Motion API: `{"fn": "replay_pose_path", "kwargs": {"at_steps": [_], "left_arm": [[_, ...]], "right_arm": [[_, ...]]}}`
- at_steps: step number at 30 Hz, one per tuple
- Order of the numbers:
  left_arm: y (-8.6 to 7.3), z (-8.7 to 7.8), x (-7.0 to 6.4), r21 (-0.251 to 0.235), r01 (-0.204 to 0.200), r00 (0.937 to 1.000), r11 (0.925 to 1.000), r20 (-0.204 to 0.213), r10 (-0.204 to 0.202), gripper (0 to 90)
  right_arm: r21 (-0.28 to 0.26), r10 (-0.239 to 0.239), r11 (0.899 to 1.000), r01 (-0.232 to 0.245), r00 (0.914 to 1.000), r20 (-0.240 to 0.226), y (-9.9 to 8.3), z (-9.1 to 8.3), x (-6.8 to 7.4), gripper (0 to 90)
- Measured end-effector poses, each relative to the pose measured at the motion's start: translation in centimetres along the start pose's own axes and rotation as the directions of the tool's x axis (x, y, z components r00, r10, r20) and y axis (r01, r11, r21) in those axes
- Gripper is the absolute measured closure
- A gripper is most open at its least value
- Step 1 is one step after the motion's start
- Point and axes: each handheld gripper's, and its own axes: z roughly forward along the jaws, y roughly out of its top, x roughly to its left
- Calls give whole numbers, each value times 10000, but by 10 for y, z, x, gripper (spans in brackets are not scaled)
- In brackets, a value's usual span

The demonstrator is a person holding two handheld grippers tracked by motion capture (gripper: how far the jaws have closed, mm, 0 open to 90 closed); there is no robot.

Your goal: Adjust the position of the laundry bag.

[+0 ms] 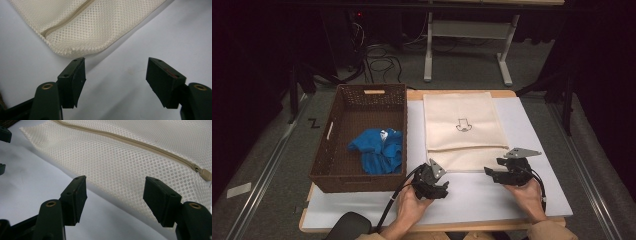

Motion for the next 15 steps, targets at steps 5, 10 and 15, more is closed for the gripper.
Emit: {"fn": "replay_pose_path", "kwargs": {"at_steps": [5, 10, 15], "left_arm": [[2, -1, -1, -41, -209, 9996, 9998, 161, 210, 331], [3, -1, -2, 133, -51, 9988, 9999, 494, 44, 342], [3, 1, -6, 289, -211, 9995, 9994, 246, 203, 359]], "right_arm": [[-174, -56, 9998, 54, 9999, -88, 0, -2, 0, 360], [-121, 0, 9999, -3, 9997, -232, 1, -1, 2, 346], [27, 263, 9997, -262, 9987, -429, 1, 1, 0, 314]]}}
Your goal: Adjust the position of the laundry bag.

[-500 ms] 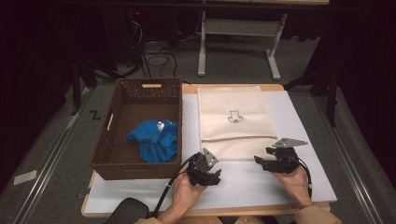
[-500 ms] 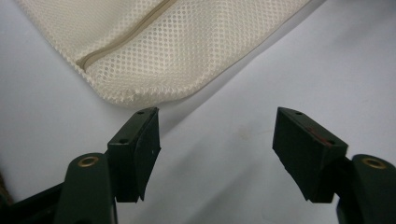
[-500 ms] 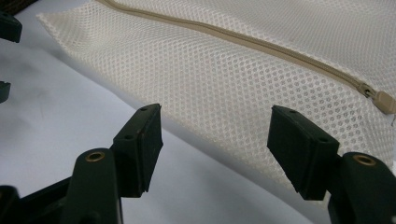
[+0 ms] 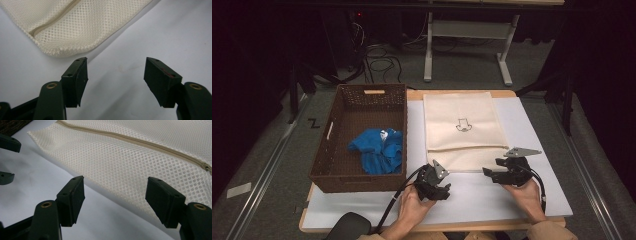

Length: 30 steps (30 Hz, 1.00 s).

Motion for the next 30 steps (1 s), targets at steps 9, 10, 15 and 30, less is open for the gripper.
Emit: {"fn": "replay_pose_path", "kwargs": {"at_steps": [9, 10, 15, 30], "left_arm": [[6, -2, 2, -65, -151, 9997, 9999, 170, 152, 265], [7, -1, 2, -1, -135, 9997, 9999, 194, 135, 258], [14, -1, 2, 83, -48, 9998, 10000, 167, 47, 255], [35, 11, 14, 22, 928, 9939, 9957, -593, -925, 231]], "right_arm": [[126, -38, 9999, 35, 9997, 256, 3, 4, -2, 217], [186, -80, 9998, 75, 9996, 277, 4, 4, -2, 217], [399, -198, 9991, 173, 9978, 634, 5, 5, -2, 182], [272, -125, 9996, 99, 9954, 952, 8, 5, -8, 264]]}}
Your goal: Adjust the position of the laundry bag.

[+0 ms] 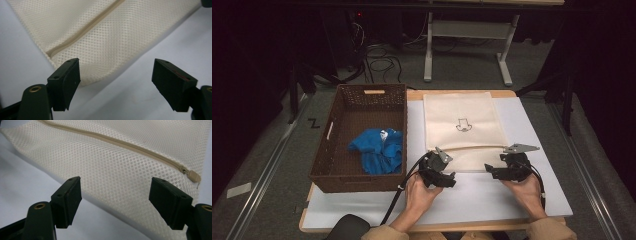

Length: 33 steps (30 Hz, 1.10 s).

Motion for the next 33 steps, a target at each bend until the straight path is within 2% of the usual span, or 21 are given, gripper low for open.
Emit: {"fn": "replay_pose_path", "kwargs": {"at_steps": [2, 6, 8, 9, 10, 11, 12, 14, 15, 16, 18, 19, 20, 21, 25, 27, 30, 33], "left_arm": [[3, 3, 2, -81, 238, 9997, 9997, -67, -239, 233], [9, 10, 5, -187, 653, 9975, 9977, -240, -657, 239], [11, 14, 6, -194, 800, 9963, 9966, -284, -805, 241], [13, 20, 8, -137, 921, 9942, 9957, -539, -927, 240], [13, 20, 8, -137, 921, 9942, 9957, -539, -927, 241], [14, 23, 10, -79, 1004, 9927, 9949, -665, -1007, 240], [15, 25, 11, -27, 1096, 9913, 9940, -729, -1095, 240], [18, 30, 16, -35, 1419, 9872, 9899, -735, -1418, 240], [18, 33, 19, -127, 1611, 9835, 9869, -810, -1616, 242], [18, 33, 19, -127, 1611, 9835, 9869, -810, -1616, 243], [19, 37, 23, -117, 1860, 9784, 9825, -896, -1863, 240], [19, 40, 26, -98, 2107, 9720, 9775, -1046, -2106, 238], [19, 40, 26, -98, 2107, 9720, 9775, -1046, -2106, 233], [20, 40, 28, -130, 2279, 9673, 9736, -1115, -2279, 237], [23, 43, 29, -103, 2360, 9642, 9717, -1219, -2355, 236], [25, 44, 29, -82, 2427, 9624, 9701, -1234, -2419, 230], [26, 49, 28, 62, 2375, 9627, 9714, -1351, -2345, 228], [26, 52, 30, 116, 2512, 9593, 9679, -1365, -2473, 226]], "right_arm": [[-40, 62, 10000, -62, 10000, 65, 3, 2, -3, 251], [-71, 190, 9998, -189, 9998, 46, 7, 5, -14, 279], [-69, 633, 9980, -633, 9980, 28, 7, 7, -25, 294], [-84, 842, 9964, -843, 9964, -41, 7, 8, -30, 301], [-84, 842, 9964, -843, 9964, -41, 7, 8, -30, 301], [-146, 1077, 9941, -1077, 9942, 12, 7, 8, -38, 313], [-205, 1112, 9936, -1110, 9937, 109, 7, 7, -41, 316], [-291, 1204, 9924, -1197, 9925, 220, 8, 7, -46, 316], [-275, 1367, 9903, -1358, 9901, 311, 9, 8, -53, 314], [-275, 1367, 9903, -1358, 9901, 311, 9, 8, -53, 314], [-188, 1665, 9860, -1659, 9852, 402, 9, 13, -63, 312], [-161, 1766, 9842, -1761, 9835, 398, 9, 15, -65, 312], [-161, 1766, 9842, -1761, 9835, 398, 9, 15, -65, 312], [-207, 2028, 9791, -2022, 9787, 319, 9, 16, -69, 313], [-217, 2129, 9770, -2123, 9766, 298, 9, 19, -73, 314], [7, 2188, 9757, -2189, 9751, 366, 9, 22, -77, 305], [64, 2320, 9726, -2325, 9720, 382, 9, 24, -78, 303], [113, 2307, 9729, -2311, 9725, 336, 10, 26, -79, 300]]}}
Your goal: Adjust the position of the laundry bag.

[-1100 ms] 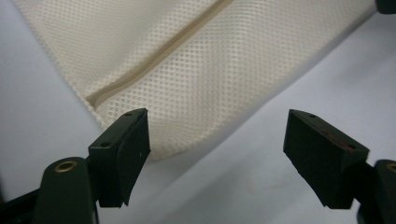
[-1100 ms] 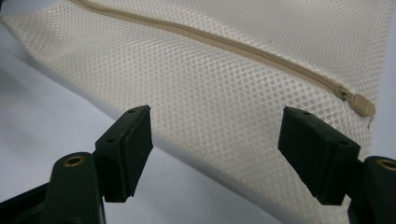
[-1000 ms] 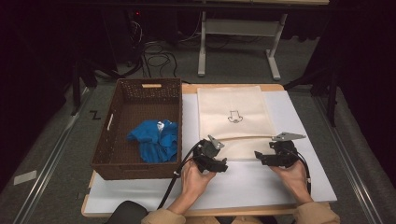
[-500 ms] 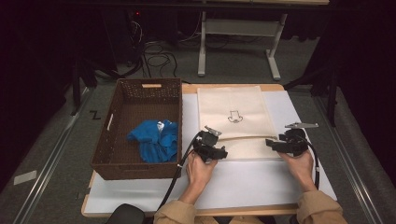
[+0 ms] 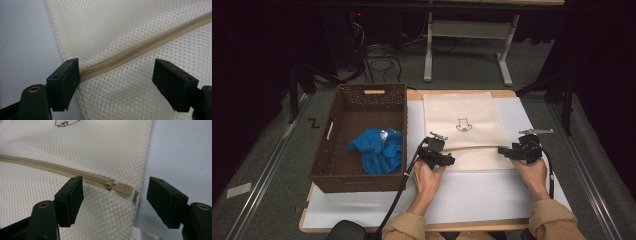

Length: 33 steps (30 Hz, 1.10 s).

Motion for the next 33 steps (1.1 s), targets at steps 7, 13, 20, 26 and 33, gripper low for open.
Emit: {"fn": "replay_pose_path", "kwargs": {"at_steps": [7, 13, 20, 26, 33], "left_arm": [[-3, 6, -8, 392, -660, 9968, 9971, -426, 676, 216], [-2, 6, -6, 394, -638, 9977, 9972, -190, 646, 243], [-3, 5, -6, 371, -755, 9971, 9965, -10, 755, 354], [-2, 3, -1, 399, -790, 9969, 9961, -34, 792, 469], [-1, 2, -7, 455, -1122, 9937, 9926, -3, 1124, 629]], "right_arm": [[689, -204, 9974, 209, 9998, -88, -2, 12, 2, 262], [777, -763, 9943, 732, 9964, 368, -2, 14, 8, 281], [875, -1049, 9912, 992, 9925, 634, -3, 12, 10, 385], [991, -1192, 9888, 1119, 9904, 705, -2, 10, 10, 463], [979, -1573, 9837, 1510, 9858, 595, -3, 9, 13, 577]]}}
